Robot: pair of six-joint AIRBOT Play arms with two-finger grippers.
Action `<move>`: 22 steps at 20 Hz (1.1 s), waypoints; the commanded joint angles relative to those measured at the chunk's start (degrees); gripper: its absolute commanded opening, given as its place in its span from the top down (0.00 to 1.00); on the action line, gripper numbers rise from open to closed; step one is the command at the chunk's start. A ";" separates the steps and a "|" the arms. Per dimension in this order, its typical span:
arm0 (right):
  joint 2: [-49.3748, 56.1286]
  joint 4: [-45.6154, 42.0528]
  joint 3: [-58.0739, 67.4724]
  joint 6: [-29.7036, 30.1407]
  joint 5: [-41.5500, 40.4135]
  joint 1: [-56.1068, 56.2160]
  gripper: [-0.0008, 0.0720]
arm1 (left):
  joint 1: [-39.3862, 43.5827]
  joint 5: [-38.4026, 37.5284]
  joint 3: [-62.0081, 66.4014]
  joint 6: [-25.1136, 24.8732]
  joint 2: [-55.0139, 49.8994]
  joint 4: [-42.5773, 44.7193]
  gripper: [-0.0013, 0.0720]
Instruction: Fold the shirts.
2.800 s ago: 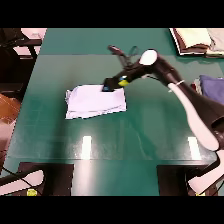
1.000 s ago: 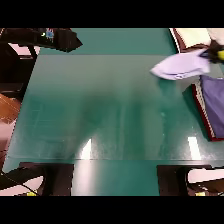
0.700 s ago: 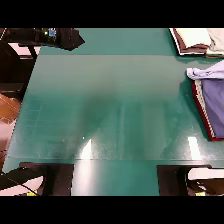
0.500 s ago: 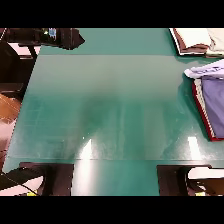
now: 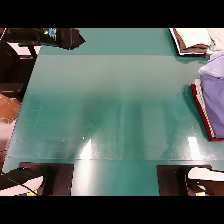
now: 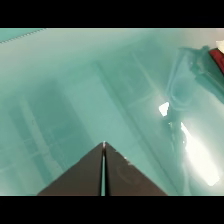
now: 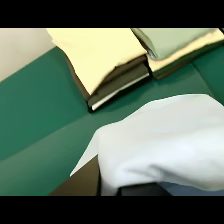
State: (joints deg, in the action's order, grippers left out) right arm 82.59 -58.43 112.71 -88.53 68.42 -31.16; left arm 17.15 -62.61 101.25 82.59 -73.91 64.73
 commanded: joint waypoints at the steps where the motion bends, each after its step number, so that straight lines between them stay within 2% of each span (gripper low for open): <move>1: -5.64 -0.26 -6.67 2.05 3.56 -3.85 0.97 | 0.00 -0.07 0.00 -0.11 -0.02 0.02 0.95; 3: -8.55 -1.09 -11.63 4.57 8.35 -6.51 0.96 | 0.02 0.00 0.00 -0.11 -0.02 0.02 0.95; 6: -12.81 -13.53 -20.22 5.70 13.86 -8.87 0.96 | 0.02 -0.17 0.00 -0.11 -0.02 0.02 0.95; 9: -17.53 -21.35 -31.06 5.68 13.64 -11.65 0.96 | 0.00 -1.14 0.00 -0.13 -0.02 0.02 0.95; 12: -20.09 -22.32 -40.37 5.68 13.62 -15.26 0.94 | 0.00 -1.44 0.00 -0.15 -0.02 0.02 0.95; 13: -20.20 -22.32 -42.42 5.68 13.66 -16.24 0.73 | 0.02 -1.51 0.00 -0.15 -0.02 0.02 0.95; 14: -20.13 -22.32 -44.13 5.68 13.64 -17.16 0.31 | 0.02 -1.60 0.00 -0.13 -0.02 0.00 0.95; 15: -20.15 -22.29 -45.42 5.66 13.68 -18.08 0.00 | 0.02 -1.64 0.00 -0.15 -0.02 0.00 0.95; 18: -20.20 -20.81 -44.46 5.42 14.10 -19.26 0.00 | 0.02 -1.62 0.00 -0.13 -0.02 0.00 0.95; 20: -20.17 -12.59 -40.72 5.44 14.08 -18.38 0.05 | 0.02 -1.62 0.00 -0.13 -0.02 0.00 0.95; 22: -20.20 -2.60 -36.79 5.46 14.01 -13.73 0.06 | 0.02 -1.29 0.00 -0.13 -0.02 0.02 0.95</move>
State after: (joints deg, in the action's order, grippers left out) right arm 62.52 -72.31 72.51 -83.02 82.28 -47.92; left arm 17.15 -64.16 101.25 82.46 -73.91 64.73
